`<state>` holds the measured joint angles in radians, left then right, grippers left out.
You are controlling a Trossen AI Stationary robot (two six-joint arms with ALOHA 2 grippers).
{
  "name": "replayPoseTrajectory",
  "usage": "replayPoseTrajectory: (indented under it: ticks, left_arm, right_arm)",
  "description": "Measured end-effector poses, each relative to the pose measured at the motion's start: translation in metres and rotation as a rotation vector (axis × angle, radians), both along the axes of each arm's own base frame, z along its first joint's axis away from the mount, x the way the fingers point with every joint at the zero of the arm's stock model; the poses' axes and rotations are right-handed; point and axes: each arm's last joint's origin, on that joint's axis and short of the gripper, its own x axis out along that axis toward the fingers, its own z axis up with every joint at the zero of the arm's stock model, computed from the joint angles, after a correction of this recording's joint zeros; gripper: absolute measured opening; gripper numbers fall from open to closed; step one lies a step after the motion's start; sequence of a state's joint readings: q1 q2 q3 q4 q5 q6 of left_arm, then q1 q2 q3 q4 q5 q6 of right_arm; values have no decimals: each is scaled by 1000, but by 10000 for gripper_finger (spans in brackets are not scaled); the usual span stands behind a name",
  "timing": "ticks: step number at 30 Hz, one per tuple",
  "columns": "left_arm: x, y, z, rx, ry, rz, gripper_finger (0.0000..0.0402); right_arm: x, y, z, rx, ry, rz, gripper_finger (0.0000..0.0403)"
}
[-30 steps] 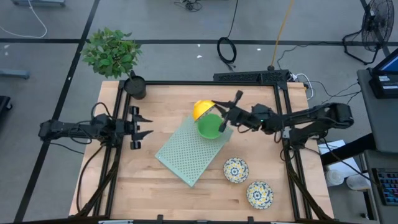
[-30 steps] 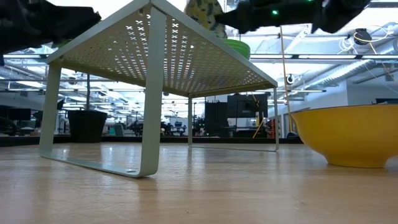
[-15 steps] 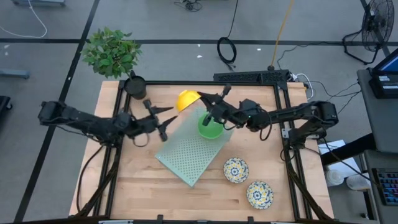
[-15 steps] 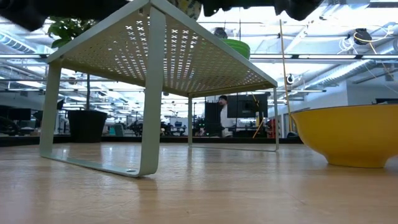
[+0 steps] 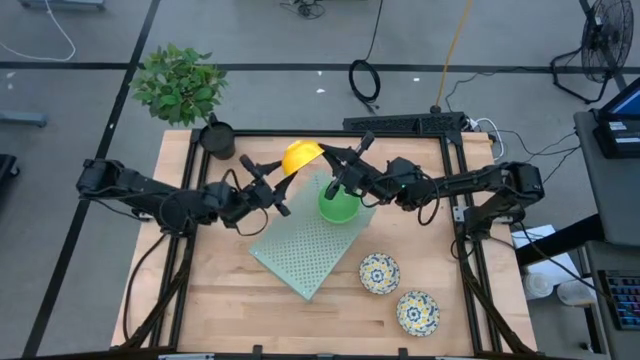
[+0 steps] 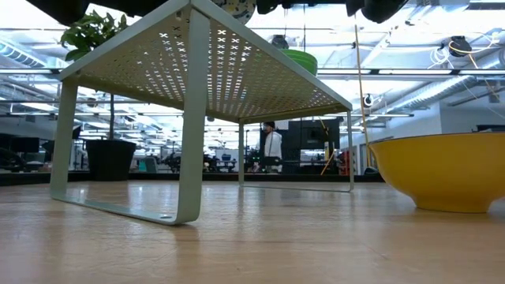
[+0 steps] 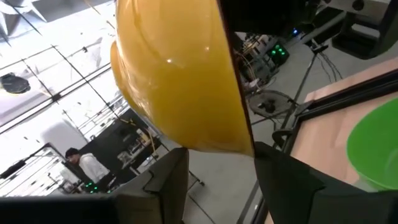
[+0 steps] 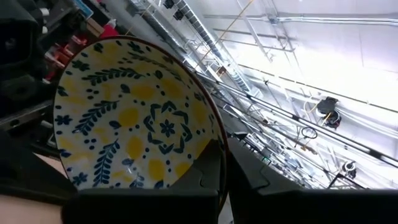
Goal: Pick & Place Mini bowls
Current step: Put the top patterned bowl on the left of the shelf
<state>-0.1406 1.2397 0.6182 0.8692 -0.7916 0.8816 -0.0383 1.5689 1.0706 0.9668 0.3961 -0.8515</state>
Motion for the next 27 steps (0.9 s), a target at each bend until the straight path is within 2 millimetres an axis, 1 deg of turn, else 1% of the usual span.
replayPoseTrajectory:
  ticks: [3, 8, 18, 23, 25, 27]
  left_arm:
    - [-3, -1, 4, 3, -17, -1, 182]
    - [-8, -1, 13, 2, -79, -55, 182]
    - [-14, -1, 26, -11, -230, -62, 182]
    - [-14, 1, 28, 9, -231, -52, 182]
    - [-14, 1, 28, 21, -221, -45, 176]
    - [-14, 1, 28, 25, -221, -35, 156]
  right_arm:
    - [0, 0, 0, 5, -1, 6, 0]
    - [0, 0, -1, 27, -7, 13, 0]
    - [2, 0, -4, 93, 2, 35, 0]
    - [2, 0, -6, 100, 13, 40, 0]
    - [3, 0, -7, 111, 16, 43, 0]
    - [3, 0, -8, 116, 22, 44, 0]
